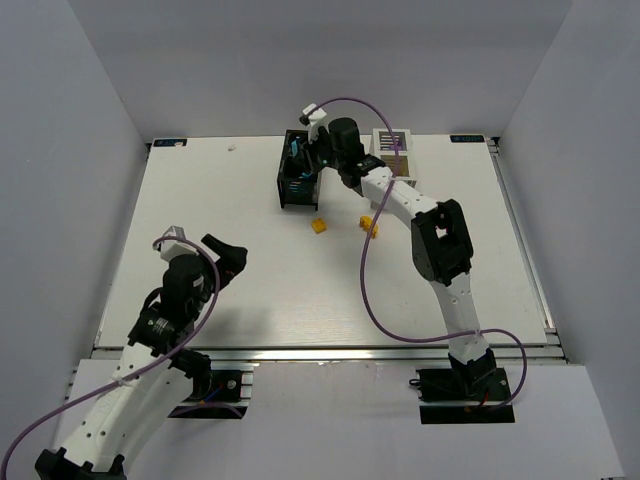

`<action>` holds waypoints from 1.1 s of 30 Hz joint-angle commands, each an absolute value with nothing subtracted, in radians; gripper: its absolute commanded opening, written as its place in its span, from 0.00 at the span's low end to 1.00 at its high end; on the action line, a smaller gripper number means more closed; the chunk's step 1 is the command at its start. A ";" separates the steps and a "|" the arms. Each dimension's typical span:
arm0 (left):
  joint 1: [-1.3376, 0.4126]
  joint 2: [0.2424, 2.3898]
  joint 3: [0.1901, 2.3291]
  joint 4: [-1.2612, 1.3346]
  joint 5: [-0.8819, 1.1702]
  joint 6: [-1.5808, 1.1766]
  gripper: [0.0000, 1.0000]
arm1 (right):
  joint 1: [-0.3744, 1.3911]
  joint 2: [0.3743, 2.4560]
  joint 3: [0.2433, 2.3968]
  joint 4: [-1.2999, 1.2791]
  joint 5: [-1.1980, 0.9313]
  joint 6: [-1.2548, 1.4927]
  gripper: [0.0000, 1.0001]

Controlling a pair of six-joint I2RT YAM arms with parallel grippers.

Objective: Sort the legos into containers by color

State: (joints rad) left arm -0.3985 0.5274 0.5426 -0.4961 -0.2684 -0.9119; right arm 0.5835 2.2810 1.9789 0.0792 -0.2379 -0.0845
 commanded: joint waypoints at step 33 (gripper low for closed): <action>-0.425 0.914 0.511 -0.166 -0.031 -0.914 0.57 | 0.437 1.631 1.383 -0.442 -0.464 -0.623 0.53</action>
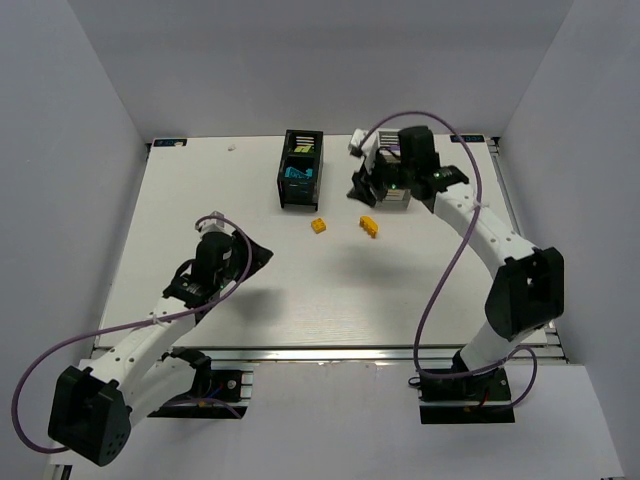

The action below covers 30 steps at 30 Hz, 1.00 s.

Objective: Sort the legos into containers by color

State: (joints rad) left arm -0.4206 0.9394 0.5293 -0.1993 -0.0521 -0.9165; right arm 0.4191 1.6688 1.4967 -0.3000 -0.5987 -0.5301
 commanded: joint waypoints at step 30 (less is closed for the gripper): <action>-0.425 0.707 0.439 -0.342 -0.175 -0.954 0.84 | 0.433 2.068 1.605 -0.505 -0.086 -0.399 0.68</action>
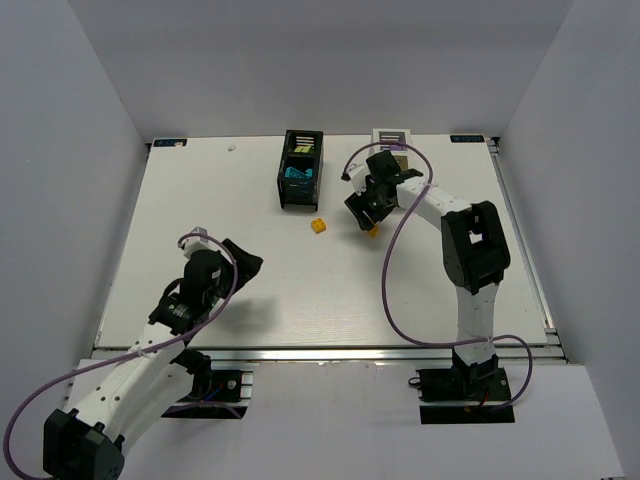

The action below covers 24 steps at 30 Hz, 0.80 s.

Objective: Sort the legos into containers by color

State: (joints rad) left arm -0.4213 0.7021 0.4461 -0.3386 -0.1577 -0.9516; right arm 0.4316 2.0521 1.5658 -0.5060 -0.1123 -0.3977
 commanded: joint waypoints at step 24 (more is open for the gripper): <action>-0.425 0.749 0.446 -0.252 -0.144 -0.940 0.84 | 0.367 1.706 1.360 -0.387 -0.537 -0.514 0.00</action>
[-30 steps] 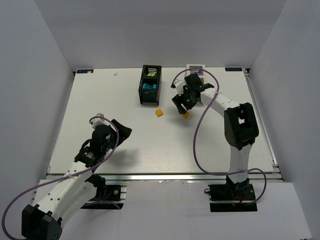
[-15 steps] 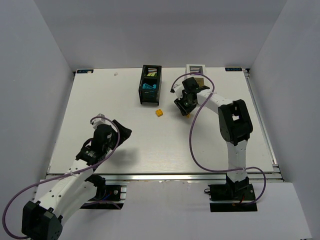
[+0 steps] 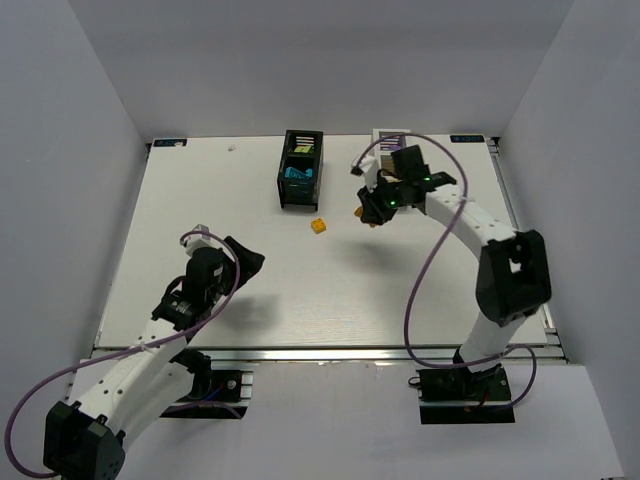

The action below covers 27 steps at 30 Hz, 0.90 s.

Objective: Sort the legos into containers by color

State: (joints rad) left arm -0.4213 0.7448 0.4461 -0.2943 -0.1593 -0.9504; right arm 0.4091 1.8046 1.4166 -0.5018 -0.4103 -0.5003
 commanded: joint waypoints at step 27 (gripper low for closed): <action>-0.425 0.759 0.434 -0.224 -0.137 -0.943 0.85 | 0.155 1.871 1.583 -0.023 -0.436 -0.239 0.00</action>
